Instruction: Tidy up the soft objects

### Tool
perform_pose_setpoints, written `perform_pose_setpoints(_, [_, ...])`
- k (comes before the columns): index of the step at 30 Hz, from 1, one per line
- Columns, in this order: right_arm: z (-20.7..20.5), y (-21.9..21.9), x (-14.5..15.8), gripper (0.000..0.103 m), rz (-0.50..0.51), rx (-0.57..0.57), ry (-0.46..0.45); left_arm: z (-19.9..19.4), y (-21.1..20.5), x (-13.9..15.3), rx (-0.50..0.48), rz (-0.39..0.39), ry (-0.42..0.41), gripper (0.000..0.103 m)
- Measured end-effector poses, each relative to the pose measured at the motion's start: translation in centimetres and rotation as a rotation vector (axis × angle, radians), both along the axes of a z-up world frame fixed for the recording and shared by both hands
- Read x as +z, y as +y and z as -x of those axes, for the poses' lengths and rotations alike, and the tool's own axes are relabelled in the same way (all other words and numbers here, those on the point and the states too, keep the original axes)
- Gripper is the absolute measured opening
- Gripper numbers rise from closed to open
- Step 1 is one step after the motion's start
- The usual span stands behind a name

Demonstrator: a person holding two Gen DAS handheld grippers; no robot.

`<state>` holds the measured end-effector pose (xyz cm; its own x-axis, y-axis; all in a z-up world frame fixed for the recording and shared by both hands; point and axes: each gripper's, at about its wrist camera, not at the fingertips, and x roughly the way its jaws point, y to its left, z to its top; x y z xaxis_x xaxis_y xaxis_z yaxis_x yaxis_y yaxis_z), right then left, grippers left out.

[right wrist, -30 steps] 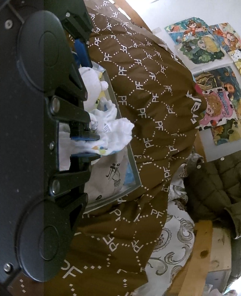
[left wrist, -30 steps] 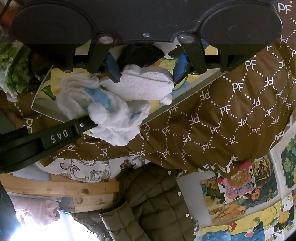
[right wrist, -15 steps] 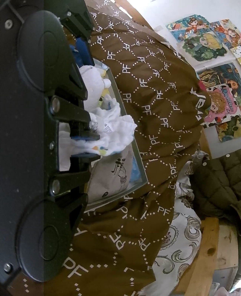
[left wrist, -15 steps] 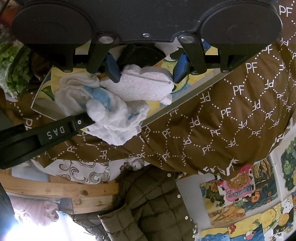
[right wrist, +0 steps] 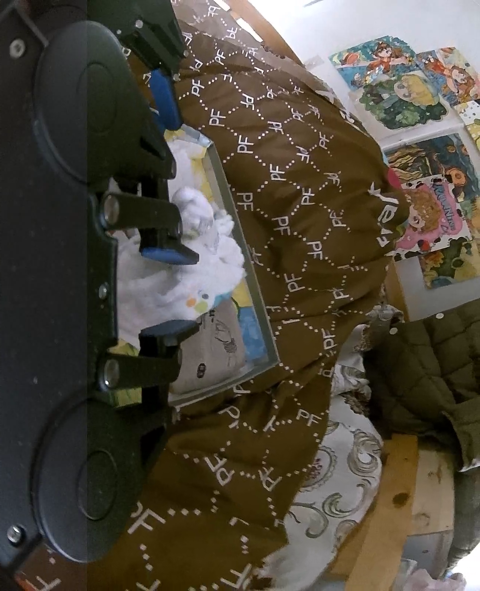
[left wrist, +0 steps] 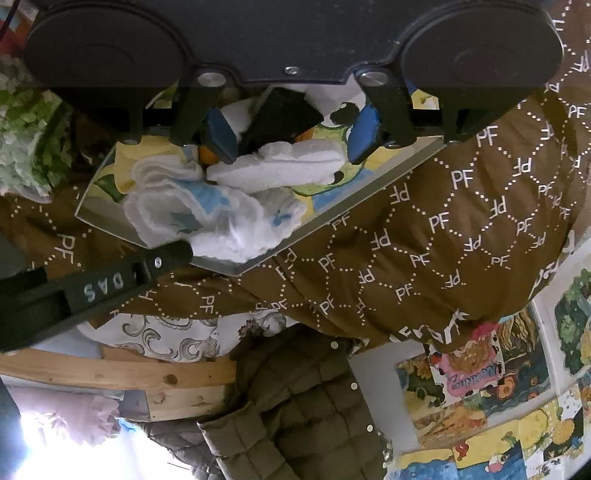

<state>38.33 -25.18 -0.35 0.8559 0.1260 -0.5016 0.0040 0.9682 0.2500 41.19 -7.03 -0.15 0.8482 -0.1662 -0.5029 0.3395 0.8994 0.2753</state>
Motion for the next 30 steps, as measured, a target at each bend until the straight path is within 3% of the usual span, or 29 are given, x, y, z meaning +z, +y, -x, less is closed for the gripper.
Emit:
perform_pose_setpoints(16, [5.4,0.3,5.2,0.050,0.053,0.010,-0.089,4.8,1.8,4.6,0.065,0.064,-0.054,0.089])
perform_pose_setpoints(30, [11.8,1.5,9.1,0.087,0.141,0.025,-0.168,10.6,2.9,7.9,0.107,0.109,-0.121,0.101])
